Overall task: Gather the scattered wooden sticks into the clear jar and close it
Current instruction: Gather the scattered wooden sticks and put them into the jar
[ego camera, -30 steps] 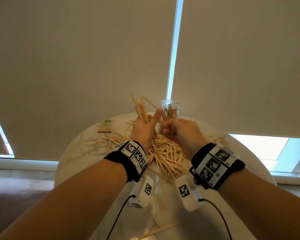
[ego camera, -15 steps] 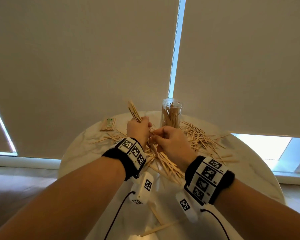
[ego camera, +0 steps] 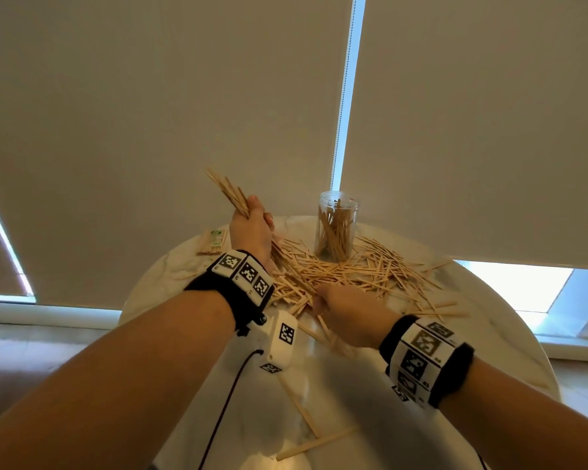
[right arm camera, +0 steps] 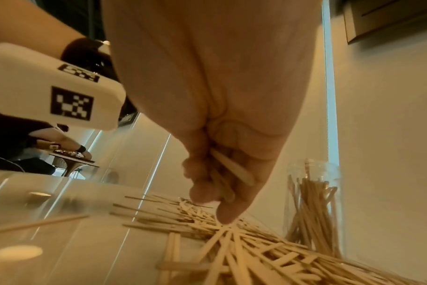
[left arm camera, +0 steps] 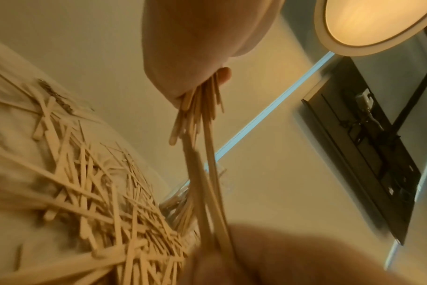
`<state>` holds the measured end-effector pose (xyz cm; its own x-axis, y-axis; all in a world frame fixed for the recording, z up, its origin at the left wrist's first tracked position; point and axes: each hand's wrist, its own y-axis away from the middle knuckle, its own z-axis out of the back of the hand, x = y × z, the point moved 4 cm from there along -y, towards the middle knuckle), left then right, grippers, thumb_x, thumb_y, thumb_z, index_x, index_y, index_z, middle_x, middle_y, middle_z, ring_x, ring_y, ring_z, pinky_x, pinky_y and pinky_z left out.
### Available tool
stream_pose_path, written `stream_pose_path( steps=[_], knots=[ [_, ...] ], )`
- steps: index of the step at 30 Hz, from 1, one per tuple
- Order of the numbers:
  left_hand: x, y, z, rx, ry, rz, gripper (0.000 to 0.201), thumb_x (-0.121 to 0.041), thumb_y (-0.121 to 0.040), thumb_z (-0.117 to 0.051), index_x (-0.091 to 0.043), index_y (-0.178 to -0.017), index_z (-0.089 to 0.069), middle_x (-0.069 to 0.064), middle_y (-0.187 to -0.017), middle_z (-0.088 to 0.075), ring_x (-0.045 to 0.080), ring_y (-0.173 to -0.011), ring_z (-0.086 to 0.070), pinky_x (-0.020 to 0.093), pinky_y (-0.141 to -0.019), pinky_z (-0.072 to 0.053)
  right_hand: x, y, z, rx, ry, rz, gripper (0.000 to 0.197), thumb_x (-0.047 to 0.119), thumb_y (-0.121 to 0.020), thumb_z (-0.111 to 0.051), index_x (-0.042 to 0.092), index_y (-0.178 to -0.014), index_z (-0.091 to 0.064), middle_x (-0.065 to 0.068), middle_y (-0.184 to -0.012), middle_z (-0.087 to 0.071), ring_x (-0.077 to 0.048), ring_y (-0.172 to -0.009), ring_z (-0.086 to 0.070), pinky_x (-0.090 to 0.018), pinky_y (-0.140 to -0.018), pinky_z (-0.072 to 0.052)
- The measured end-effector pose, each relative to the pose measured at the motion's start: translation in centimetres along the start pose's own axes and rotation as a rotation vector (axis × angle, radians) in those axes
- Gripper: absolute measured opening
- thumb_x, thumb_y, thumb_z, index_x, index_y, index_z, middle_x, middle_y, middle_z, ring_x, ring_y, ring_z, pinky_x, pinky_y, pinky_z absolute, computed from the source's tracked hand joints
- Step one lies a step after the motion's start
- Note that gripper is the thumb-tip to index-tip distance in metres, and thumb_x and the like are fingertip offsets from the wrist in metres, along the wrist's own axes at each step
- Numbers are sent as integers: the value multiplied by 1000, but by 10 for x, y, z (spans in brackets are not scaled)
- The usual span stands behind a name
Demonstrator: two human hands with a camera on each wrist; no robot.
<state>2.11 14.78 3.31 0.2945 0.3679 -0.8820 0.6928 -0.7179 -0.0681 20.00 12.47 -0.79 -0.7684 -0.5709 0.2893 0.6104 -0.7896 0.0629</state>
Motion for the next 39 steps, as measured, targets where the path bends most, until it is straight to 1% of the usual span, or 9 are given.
stream_pose_path(
  steps=[4, 9, 15, 20, 24, 30, 32, 36, 39],
  knots=[
    [-3, -6, 5, 40, 103, 62, 19, -33, -104, -47, -16, -97, -51, -3, -59, -42, 9, -46, -42, 29, -53, -49, -16, 6, 16, 79, -48, -118, 24, 10, -97, -38, 16, -98, -61, -9, -98, -67, -28, -94, -62, -42, -81, -51],
    [2, -9, 11, -9, 34, 39, 30, -46, -98, -54, -16, -92, -49, -3, -63, -39, 7, -40, -30, 23, -39, -30, -28, 10, 39, 54, -134, -202, 23, 6, -99, -38, 10, -101, -61, -12, -101, -69, -27, -89, -63, -42, -87, -54],
    [20, 23, -5, 274, -198, 90, 59, -69, -76, -67, -15, -95, -54, -8, -59, -40, 8, -45, -34, 27, -48, -34, -10, 4, 53, -119, -467, -147, 21, 10, -104, -37, 13, -93, -55, -8, -83, -63, -16, -61, -60, -23, -47, -49],
    [23, 39, -27, 304, -357, 12, 38, -51, -93, -60, -14, -81, -58, -1, -62, -54, 15, -52, -47, 26, -48, -40, 24, -6, 40, -46, -296, -23, 20, 9, -99, -40, 7, -102, -59, -12, -88, -70, -30, -79, -69, -45, -75, -60],
    [15, 28, -21, 208, -341, -26, 32, -39, -103, -46, -15, -84, -54, 0, -64, -55, 12, -48, -44, 26, -44, -39, 22, -5, 32, -62, -154, -47, 20, 6, -95, -43, 8, -105, -61, -11, -94, -71, -28, -85, -68, -46, -80, -59],
    [4, 6, 4, 149, -299, -4, 24, -34, -104, -45, -15, -90, -50, 0, -65, -50, 14, -55, -55, 34, -61, -52, -10, -2, 25, 21, 35, -173, 29, 14, -101, -43, 5, -108, -70, -12, -111, -68, -28, -101, -64, -43, -91, -55],
    [11, 9, 4, 243, -240, 87, 19, -29, -105, -46, -13, -95, -50, 3, -71, -53, 14, -55, -54, 33, -59, -55, -18, -3, 35, -110, -137, -220, 31, 22, -103, -43, 8, -104, -71, -9, -104, -69, -22, -88, -65, -36, -77, -57],
    [29, 41, -8, 456, -324, 224, 27, -31, -105, -42, -11, -120, -51, 11, -104, -71, 28, -92, -72, 43, -76, -61, -10, -8, 53, -296, -633, -119, 26, 22, -103, -50, 9, -100, -72, -2, -89, -72, -12, -72, -67, -24, -65, -53],
    [39, 57, -20, 571, -260, 259, 32, -31, -106, -40, -6, -122, -52, 17, -99, -70, 28, -77, -72, 37, -62, -56, -4, -13, 60, -340, -885, -70, 26, 23, -99, -60, 3, -94, -75, -10, -83, -76, -23, -77, -75, -42, -77, -62]
  ],
)
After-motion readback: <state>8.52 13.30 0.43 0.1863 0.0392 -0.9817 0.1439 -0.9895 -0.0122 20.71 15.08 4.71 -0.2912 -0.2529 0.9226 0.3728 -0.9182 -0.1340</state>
